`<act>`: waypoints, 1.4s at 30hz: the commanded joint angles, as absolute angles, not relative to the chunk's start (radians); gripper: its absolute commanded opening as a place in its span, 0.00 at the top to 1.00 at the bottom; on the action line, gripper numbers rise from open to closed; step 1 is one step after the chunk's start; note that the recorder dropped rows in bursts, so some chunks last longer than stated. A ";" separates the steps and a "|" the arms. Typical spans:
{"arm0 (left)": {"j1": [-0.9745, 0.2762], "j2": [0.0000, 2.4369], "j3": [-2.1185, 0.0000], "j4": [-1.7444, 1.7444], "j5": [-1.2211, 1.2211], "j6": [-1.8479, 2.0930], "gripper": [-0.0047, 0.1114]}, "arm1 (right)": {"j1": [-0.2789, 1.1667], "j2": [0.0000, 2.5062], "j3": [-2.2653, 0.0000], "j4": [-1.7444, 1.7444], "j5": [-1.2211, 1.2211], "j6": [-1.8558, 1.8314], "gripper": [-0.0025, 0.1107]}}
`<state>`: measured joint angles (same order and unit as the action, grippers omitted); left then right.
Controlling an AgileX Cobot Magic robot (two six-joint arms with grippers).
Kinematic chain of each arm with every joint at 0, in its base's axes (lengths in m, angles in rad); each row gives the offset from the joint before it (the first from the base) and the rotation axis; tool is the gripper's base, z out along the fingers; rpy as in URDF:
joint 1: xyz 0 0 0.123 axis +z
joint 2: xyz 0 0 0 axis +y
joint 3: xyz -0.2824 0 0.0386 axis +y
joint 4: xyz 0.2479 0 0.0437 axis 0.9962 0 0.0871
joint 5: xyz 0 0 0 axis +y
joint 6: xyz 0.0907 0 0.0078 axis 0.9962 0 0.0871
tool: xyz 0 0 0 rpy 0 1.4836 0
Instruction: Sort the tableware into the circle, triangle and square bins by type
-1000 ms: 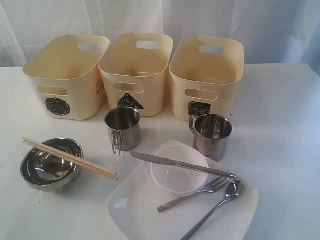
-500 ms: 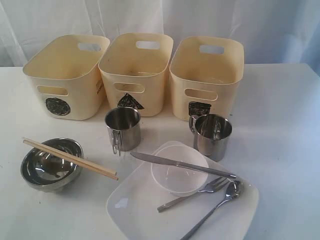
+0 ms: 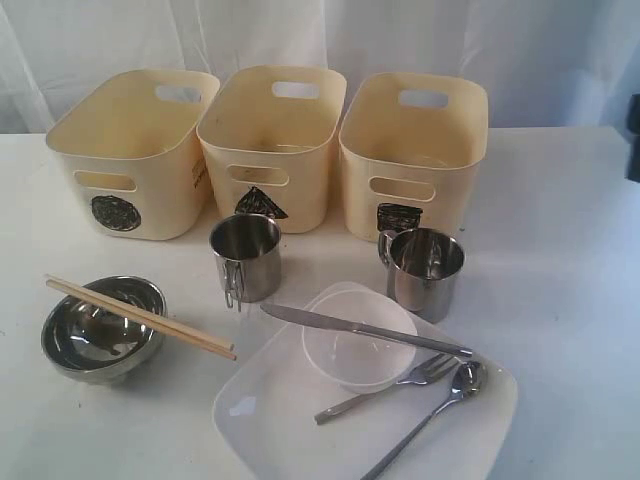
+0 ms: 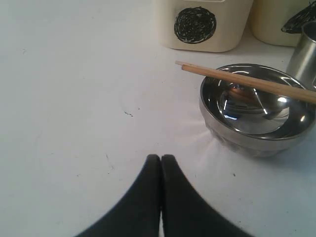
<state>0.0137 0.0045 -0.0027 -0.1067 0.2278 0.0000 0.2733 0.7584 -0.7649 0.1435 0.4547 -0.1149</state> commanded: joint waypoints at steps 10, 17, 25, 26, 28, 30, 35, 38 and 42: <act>0.016 0.000 0.000 -0.115 0.232 0.000 0.96 | 0.271 1.341 -1.225 0.132 0.679 -0.352 0.98; 0.016 0.000 0.000 -0.115 0.232 0.000 0.96 | 0.271 1.346 -1.249 0.195 0.622 -0.216 0.98; 0.016 0.000 0.000 -0.115 0.232 0.000 0.96 | 0.287 1.379 -1.290 0.439 0.772 -0.614 0.98; 0.016 0.000 0.000 -0.115 0.232 0.000 0.96 | 0.291 1.400 -1.310 0.480 0.848 -0.683 0.98; 0.016 0.000 0.000 -0.115 0.232 0.000 0.96 | 0.307 1.448 -1.349 0.506 0.950 -0.744 0.98; 0.016 0.000 0.000 -0.115 0.232 0.000 0.96 | 0.327 1.498 -1.390 0.494 0.980 -0.764 0.98; 0.016 0.000 0.000 -0.115 0.232 0.000 0.96 | 0.383 1.605 -1.472 0.512 1.012 -0.879 0.96; 0.016 0.000 0.000 -0.115 0.232 0.000 0.96 | 0.433 1.678 -1.522 0.527 1.054 -0.966 0.83; 0.016 0.000 0.000 -0.115 0.232 0.000 0.96 | 0.487 1.762 -1.569 0.527 1.063 -1.000 0.58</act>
